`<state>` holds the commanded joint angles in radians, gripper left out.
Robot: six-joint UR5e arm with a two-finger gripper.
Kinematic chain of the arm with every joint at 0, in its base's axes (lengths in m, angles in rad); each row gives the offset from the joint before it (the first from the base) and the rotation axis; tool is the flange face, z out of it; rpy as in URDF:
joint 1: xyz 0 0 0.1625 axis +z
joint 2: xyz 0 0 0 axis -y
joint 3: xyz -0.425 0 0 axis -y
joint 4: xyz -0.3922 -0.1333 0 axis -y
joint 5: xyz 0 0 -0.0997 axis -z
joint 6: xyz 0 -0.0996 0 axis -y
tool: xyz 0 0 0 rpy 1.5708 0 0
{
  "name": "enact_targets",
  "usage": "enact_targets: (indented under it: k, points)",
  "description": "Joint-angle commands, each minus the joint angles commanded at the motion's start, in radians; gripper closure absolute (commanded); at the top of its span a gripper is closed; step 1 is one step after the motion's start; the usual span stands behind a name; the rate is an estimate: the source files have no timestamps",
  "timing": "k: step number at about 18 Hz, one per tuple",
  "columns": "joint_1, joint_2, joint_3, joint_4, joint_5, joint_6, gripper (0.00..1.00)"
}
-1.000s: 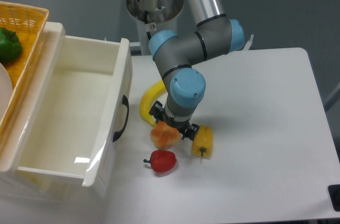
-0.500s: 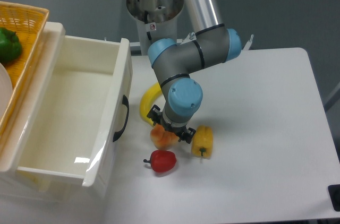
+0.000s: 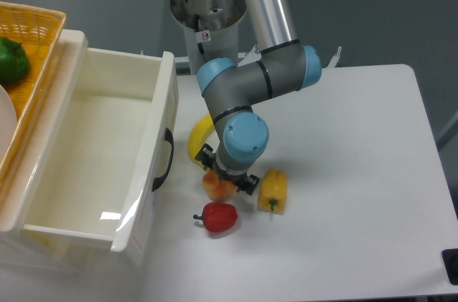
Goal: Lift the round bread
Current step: 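Close the gripper around the bread bun, then lift the held bread bun up off the table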
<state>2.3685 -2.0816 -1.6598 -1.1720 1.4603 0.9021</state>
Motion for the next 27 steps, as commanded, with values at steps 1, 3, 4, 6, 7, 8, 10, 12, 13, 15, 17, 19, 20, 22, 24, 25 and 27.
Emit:
enact_targets:
  k: [1, 3, 4, 6, 7, 8, 10, 12, 13, 15, 17, 19, 20, 22, 24, 25, 27]
  points:
    - [0.0, -0.002, 0.0, 0.003, 0.0, -0.005, 0.0]
    - [-0.002, -0.006, 0.0, 0.012, 0.002, -0.009, 0.0]
    - [-0.002, -0.011, 0.0, 0.014, 0.002, -0.009, 0.0]
    - [-0.005, -0.011, 0.0, 0.021, 0.003, -0.018, 0.05]
    - [-0.005, -0.011, 0.0, 0.023, 0.003, -0.025, 0.1]
    - [-0.005, -0.012, 0.002, 0.023, 0.003, -0.032, 0.17]
    - [-0.005, -0.018, 0.011, 0.023, 0.005, -0.049, 0.26]
    - [-0.005, -0.021, 0.012, 0.023, 0.005, -0.072, 0.39]
    - [-0.005, -0.022, 0.012, 0.023, 0.003, -0.074, 0.5]
    - [-0.006, -0.023, 0.012, 0.023, 0.005, -0.074, 0.77]
    - [-0.006, -0.022, 0.015, 0.021, 0.003, -0.072, 0.91]
    - [-0.005, -0.022, 0.032, 0.02, 0.003, -0.074, 0.97]
    - [-0.003, -0.022, 0.038, 0.018, 0.002, -0.074, 0.98]
    - [-0.003, -0.02, 0.038, 0.017, 0.006, -0.074, 1.0]
    - [-0.002, -0.011, 0.04, 0.015, 0.002, -0.072, 1.0]
    - [0.001, -0.006, 0.044, 0.014, 0.0, -0.071, 1.0]
    - [0.005, 0.011, 0.049, 0.009, 0.002, -0.062, 1.0]
